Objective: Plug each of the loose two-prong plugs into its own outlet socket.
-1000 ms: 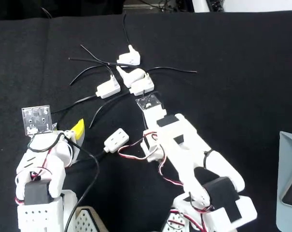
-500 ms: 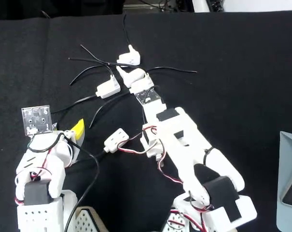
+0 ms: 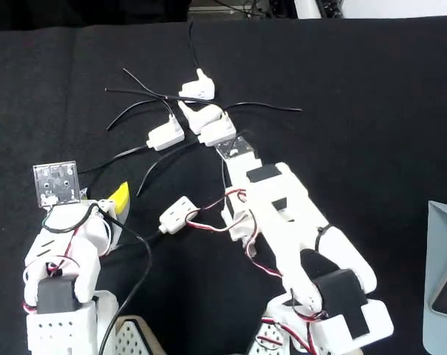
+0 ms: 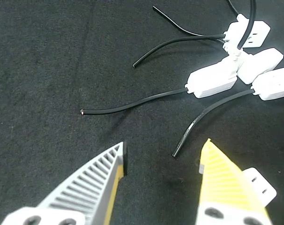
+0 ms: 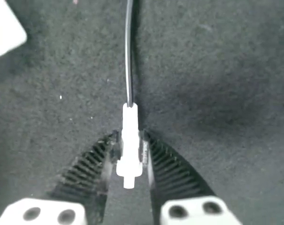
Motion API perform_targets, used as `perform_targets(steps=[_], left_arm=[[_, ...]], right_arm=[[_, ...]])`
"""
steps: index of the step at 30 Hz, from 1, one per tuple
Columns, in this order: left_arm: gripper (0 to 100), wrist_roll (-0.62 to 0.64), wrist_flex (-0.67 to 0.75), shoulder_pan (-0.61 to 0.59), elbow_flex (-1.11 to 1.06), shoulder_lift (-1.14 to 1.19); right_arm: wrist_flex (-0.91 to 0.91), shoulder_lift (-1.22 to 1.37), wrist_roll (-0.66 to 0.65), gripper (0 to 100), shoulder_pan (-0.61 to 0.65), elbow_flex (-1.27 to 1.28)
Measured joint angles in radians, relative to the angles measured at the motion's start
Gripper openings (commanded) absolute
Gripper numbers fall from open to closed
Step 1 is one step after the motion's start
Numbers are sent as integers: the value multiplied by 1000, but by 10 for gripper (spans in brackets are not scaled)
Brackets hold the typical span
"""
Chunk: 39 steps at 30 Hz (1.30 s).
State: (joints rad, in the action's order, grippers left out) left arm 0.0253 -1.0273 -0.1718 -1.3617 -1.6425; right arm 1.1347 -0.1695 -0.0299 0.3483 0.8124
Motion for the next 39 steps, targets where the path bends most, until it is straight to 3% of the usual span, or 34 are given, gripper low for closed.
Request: perform_targets(steps=[9,34,39], left_arm=[[260,0,0,0,0,0],[260,0,0,0,0,0],[260,0,0,0,0,0]], right_arm=[[25,0,-12,80,0,5],[103,0,-14,11,0,5],[164,-123,-14,11,0,-35]])
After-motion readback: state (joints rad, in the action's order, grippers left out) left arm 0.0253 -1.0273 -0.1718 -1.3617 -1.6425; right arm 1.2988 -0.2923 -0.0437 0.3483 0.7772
